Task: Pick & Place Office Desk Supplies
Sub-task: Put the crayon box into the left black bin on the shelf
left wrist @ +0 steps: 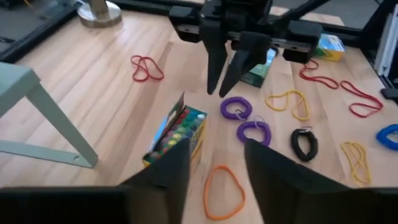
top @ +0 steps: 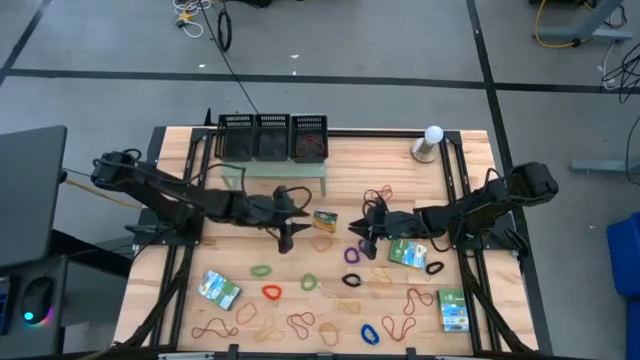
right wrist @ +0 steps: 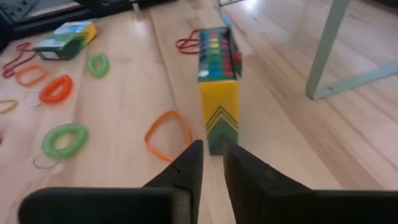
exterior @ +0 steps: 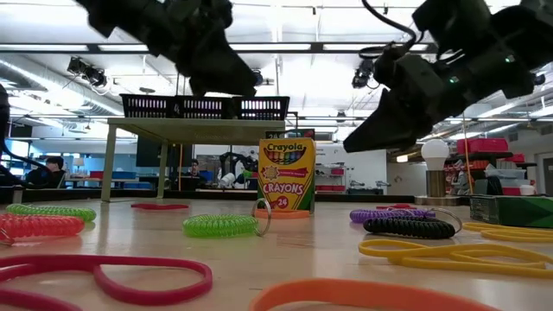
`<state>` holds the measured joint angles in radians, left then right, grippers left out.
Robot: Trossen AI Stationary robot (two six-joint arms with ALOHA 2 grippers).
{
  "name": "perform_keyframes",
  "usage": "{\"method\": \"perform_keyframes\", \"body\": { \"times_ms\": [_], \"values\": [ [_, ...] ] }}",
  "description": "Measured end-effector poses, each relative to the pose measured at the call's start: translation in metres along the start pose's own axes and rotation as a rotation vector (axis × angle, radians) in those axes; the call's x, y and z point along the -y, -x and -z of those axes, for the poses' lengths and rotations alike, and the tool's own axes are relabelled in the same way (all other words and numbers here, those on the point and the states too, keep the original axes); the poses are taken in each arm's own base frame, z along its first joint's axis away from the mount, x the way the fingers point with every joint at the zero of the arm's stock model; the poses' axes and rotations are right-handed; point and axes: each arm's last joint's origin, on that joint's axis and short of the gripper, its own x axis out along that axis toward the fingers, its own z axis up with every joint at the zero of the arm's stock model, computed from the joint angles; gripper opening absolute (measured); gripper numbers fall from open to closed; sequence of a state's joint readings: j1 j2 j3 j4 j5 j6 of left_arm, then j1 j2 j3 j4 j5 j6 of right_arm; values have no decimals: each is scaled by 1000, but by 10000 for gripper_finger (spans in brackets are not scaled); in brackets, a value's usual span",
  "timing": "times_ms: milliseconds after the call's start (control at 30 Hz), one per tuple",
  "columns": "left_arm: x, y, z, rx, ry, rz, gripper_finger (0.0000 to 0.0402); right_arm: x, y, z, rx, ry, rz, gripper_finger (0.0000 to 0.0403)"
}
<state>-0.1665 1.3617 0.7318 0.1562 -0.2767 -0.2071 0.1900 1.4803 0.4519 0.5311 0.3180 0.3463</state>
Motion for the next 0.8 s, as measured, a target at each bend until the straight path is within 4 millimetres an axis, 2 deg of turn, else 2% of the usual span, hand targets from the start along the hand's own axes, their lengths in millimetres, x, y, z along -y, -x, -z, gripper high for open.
{"method": "perform_keyframes", "body": {
  "times_ms": [167, 300, 400, 800],
  "values": [
    [-9, -1, -20, -40, -7, 22, 240, 1, 0, 1, 1, 27, 5, 96],
    [-14, -3, -34, -27, 5, 56, 271, 1, 0, 1, 1, 42, 4, 106],
    [-16, -11, -41, -63, -4, 52, 278, 1, 0, 1, 1, 48, 4, 115],
    [-23, -62, -76, -385, -134, 91, 275, 1, 0, 2, -7, 51, 3, 157]
  ]
}}
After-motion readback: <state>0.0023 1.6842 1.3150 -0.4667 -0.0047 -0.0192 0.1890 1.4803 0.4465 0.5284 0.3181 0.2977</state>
